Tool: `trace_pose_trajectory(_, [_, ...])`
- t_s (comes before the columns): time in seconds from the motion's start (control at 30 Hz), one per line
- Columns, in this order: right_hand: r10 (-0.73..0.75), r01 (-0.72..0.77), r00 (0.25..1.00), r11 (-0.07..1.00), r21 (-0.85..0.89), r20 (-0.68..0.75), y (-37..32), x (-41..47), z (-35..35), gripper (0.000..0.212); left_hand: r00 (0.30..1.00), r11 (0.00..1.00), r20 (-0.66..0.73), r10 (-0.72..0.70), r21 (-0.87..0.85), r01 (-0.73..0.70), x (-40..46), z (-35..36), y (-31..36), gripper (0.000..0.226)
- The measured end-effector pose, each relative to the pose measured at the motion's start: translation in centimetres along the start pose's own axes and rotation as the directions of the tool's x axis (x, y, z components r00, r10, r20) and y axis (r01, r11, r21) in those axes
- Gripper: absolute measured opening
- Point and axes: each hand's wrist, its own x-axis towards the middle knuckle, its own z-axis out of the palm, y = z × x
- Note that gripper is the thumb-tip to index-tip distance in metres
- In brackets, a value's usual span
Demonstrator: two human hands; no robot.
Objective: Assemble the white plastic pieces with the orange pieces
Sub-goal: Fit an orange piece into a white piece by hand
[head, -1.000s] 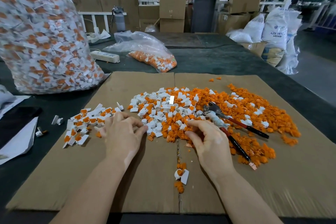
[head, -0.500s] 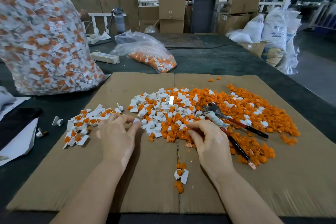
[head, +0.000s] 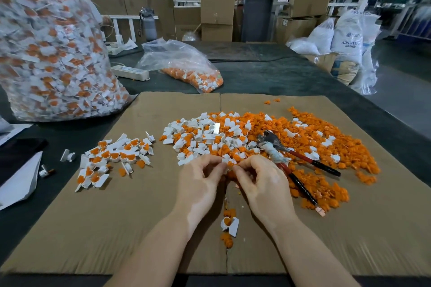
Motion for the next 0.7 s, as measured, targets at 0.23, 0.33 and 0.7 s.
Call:
trace_pose_trajectory(0.23, [0.03,-0.029,0.999,1.0,-0.009,0.04,-0.11,-0.01,0.06,0.015,0.999,0.999,0.01,0.04,-0.013,-0.04,-0.24,0.04,-0.4,0.01])
trace_pose_trajectory(0.33, [0.043,-0.044,0.998,0.999,0.017,0.056,-0.17,-0.05,0.11,0.016,0.997,0.996,0.03,0.075,0.049,-0.076,-0.37,0.13,-0.5,0.006])
trace_pose_trajectory(0.7, [-0.004,-0.002,0.999,0.991,0.137,0.043,-0.19,0.08,0.0,0.012,0.996,0.969,0.03,-0.086,-0.229,0.091,-0.12,-0.35,-0.58,0.009])
